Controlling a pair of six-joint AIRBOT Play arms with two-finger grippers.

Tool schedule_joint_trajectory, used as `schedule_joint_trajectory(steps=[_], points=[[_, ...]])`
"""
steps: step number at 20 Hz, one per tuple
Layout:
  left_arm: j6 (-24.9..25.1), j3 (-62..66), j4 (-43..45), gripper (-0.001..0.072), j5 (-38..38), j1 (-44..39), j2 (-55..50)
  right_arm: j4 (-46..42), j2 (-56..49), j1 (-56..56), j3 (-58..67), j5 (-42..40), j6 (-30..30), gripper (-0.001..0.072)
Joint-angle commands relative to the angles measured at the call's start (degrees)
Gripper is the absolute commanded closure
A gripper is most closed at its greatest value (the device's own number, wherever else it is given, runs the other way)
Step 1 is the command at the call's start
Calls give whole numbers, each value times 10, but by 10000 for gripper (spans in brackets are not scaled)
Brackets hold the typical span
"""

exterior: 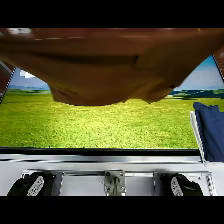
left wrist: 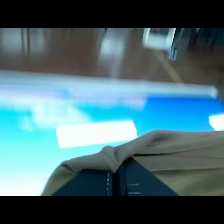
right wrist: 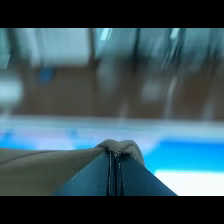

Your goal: Fold the shirts.

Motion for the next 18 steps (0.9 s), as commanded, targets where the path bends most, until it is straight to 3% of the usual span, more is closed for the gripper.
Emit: schedule_joint_trajectory(steps=[1, 3, 6, 11, 15, 18], points=[[-2, 161, 16, 669, 2, -3, 33, -127, 107, 1, 109, -47, 106, 648], [-20, 199, 27, 669, -27, -3, 41, -201, 122, 1, 160, 11, 169, 648], [-60, 215, 99, 669, -75, -2, 59, -250, 124, 1, 216, 122, 186, 647], [-123, 193, 216, 668, -275, -2, 50, -290, 102, 1, 227, 300, 202, 648], [-121, 85, 251, 668, -297, -3, 16, -346, -6, 1, 226, 524, 164, 647], [-115, -14, 252, 668, -296, -3, -51, -311, -115, 1, 181, 551, 164, 647]])
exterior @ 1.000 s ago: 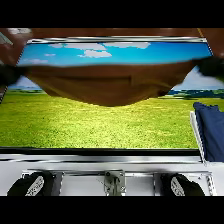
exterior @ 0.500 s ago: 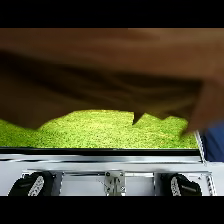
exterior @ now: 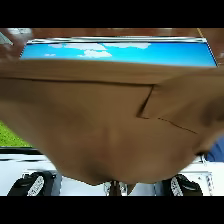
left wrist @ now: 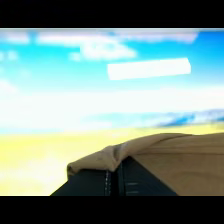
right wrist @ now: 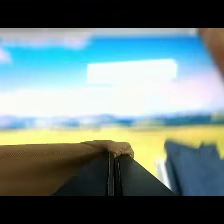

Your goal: Fold the shirts.

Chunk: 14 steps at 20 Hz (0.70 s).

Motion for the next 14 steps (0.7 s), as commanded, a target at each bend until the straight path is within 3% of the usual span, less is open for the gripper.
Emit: schedule_joint_trajectory(steps=[1, 5, 10, 14], points=[[0, -105, 24, 668, -12, 0, -78, 24, -116, 0, -51, 71, -9, 647], [13, -137, 23, 668, 55, 0, -244, 129, -266, 3, -161, -100, 0, 647], [39, -97, 21, 667, 199, -25, -425, 122, -466, 88, -180, -298, 16, 647], [64, -59, 21, 667, 332, -46, -505, 117, -541, 156, -180, -529, 41, 647]])
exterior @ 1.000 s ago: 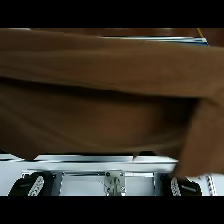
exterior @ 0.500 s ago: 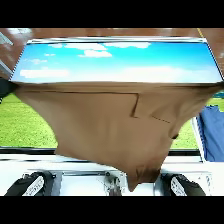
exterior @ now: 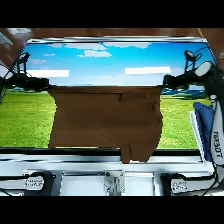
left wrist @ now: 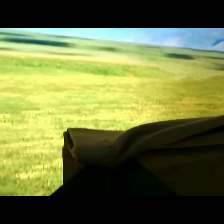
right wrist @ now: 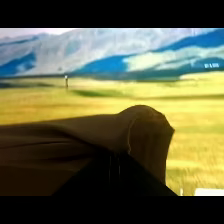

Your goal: Fold the shirts.

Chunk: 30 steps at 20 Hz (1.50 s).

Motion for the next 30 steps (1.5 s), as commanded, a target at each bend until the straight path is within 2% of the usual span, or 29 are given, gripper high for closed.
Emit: schedule_joint_trajectory(steps=[1, 3, 4, 6, 8, 12, 14, 17, 19, 21, 24, 25, 26, 27, 28, 30], points=[[15, 22, -5, 667, 139, -15, -74, 9, -72, 57, -4, -243, 24, 647], [13, 22, -5, 667, 179, -15, -93, 9, -82, 72, -4, -345, 37, 647], [13, 22, -5, 667, 186, -14, -102, 16, -85, 75, -4, -368, 54, 648], [13, 22, -5, 667, 181, -11, -121, 14, -90, 70, -4, -355, 71, 647], [13, 22, -7, 667, 156, -11, -137, 9, -94, 66, -4, -298, 71, 648], [18, 24, -5, 667, 59, -6, -147, -13, -91, 59, -4, -151, 71, 647], [60, 42, 2, 667, -19, 3, -147, -36, -78, 51, -4, -43, 71, 647], [66, 64, 24, 666, -128, 14, -147, -57, -77, 42, -6, 138, 75, 647], [62, 63, 24, 667, -176, 15, -150, -73, -82, 43, -20, 173, 83, 647], [58, 62, 26, 667, -215, 15, -159, -71, -82, 47, -42, 164, 106, 647], [23, 62, 45, 667, -245, 15, -177, -70, -83, 46, -57, 149, 113, 646], [9, 62, 43, 649, -245, 15, -180, -64, -81, 46, -57, 140, 113, 579], [-5, 62, 41, 478, -249, 15, -180, -52, -78, 46, -56, 137, 113, 295], [-13, 64, 42, 222, -261, 15, -179, -39, -72, 45, -56, 138, 108, 67], [-12, 70, 47, 113, -283, 17, -179, -34, -62, 45, -55, 140, 98, 66], [-14, 77, 69, 131, -323, 29, -168, -72, -26, 45, -56, 180, 80, 66]])
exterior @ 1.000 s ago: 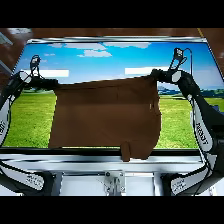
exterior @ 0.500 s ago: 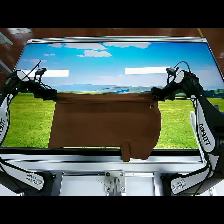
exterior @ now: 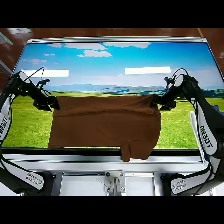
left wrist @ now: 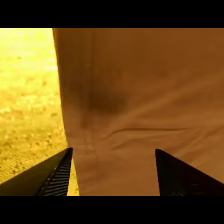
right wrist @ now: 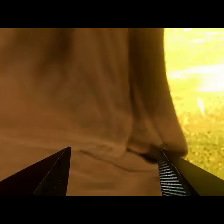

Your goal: Fold the shirts.

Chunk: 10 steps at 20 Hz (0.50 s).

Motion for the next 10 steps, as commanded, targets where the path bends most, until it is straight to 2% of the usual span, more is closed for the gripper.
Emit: schedule_joint_trajectory(steps=[1, 3, 4, 6, 7, 9, 10], points=[[-17, 8, 29, 131, -83, 22, 16, -69, 52, -1, -2, 74, -19, 67], [-14, -11, 23, 129, -103, 54, 49, -210, 91, -4, -7, 151, -21, 70], [4, -47, 3, 129, -95, 76, 80, -243, 111, -14, -21, 171, -29, 70], [25, -176, -22, 121, -46, 126, 158, -194, 167, -60, -93, 146, -53, 68], [34, -251, -22, 108, -19, 153, 196, -144, 198, -91, -145, 116, -66, 34], [60, -393, -22, -4, 24, 216, 259, -47, 243, -149, -235, 61, -97, 35], [79, -438, -30, -5, 35, 246, 278, 4, 257, -173, -264, 46, -126, 35]])
